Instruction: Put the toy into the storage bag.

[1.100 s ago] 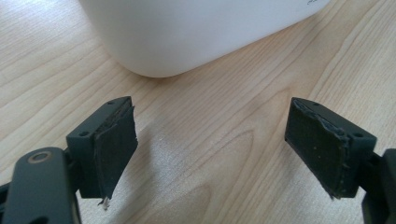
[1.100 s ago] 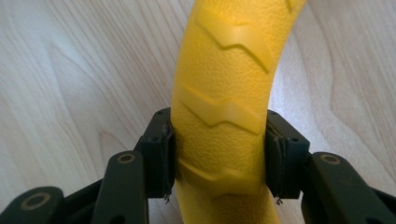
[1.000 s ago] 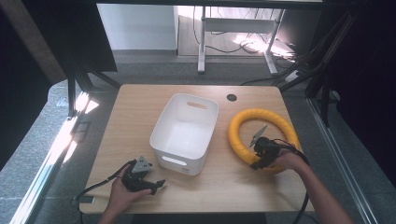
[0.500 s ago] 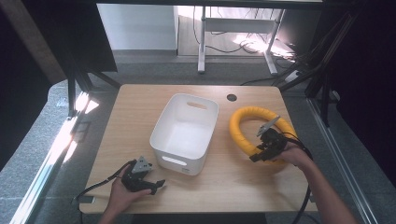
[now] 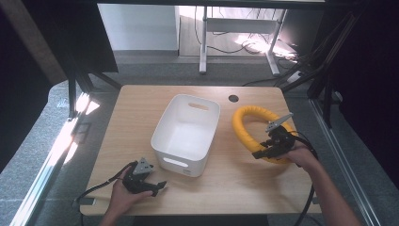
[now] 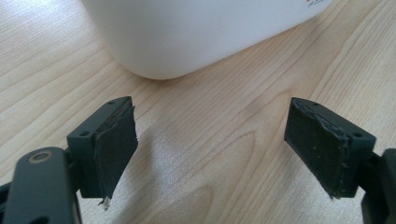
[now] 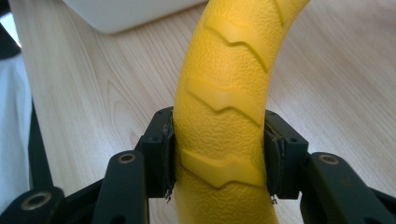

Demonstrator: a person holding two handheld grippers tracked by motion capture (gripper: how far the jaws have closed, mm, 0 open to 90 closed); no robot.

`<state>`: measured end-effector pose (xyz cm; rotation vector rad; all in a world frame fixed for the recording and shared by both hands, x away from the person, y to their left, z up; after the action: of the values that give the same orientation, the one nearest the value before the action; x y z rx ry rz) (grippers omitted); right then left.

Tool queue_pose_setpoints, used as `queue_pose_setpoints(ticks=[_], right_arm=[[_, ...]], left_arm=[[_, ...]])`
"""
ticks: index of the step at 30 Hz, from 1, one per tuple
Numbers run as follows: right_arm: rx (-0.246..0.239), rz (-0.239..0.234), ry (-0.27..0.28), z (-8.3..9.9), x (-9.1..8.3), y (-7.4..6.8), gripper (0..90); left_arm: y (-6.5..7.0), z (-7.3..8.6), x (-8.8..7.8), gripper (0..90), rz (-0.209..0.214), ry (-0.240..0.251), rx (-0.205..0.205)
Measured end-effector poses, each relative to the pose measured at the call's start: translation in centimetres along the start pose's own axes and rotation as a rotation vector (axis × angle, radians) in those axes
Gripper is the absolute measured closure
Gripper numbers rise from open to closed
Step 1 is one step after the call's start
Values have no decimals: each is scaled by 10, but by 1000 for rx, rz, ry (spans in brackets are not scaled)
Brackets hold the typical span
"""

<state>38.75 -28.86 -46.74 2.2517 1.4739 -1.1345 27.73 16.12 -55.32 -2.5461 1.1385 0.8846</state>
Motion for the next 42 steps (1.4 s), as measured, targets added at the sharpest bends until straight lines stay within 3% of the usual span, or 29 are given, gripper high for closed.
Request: queue_pose_setpoints(ticks=[17, 42], right_arm=[[21, -37, 172, -6, -17, -7, 520], [5, -53, 382, -13, -44, -27, 520]], left_arm=[[0, 0, -1, 169, -2, 3, 2], [0, -1, 0, 169, -5, 10, -4]])
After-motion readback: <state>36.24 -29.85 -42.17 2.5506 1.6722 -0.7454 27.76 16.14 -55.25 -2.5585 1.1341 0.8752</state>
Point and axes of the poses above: each handheld gripper's, and its own axes: x roughly forward along the jaws, z roughly out of its underside, y roughly to its right, the point moved 3 cm from there along x, roughly forward along the jaws, and after that the axes turned 9 degrees about y, right-handed, at the moved point
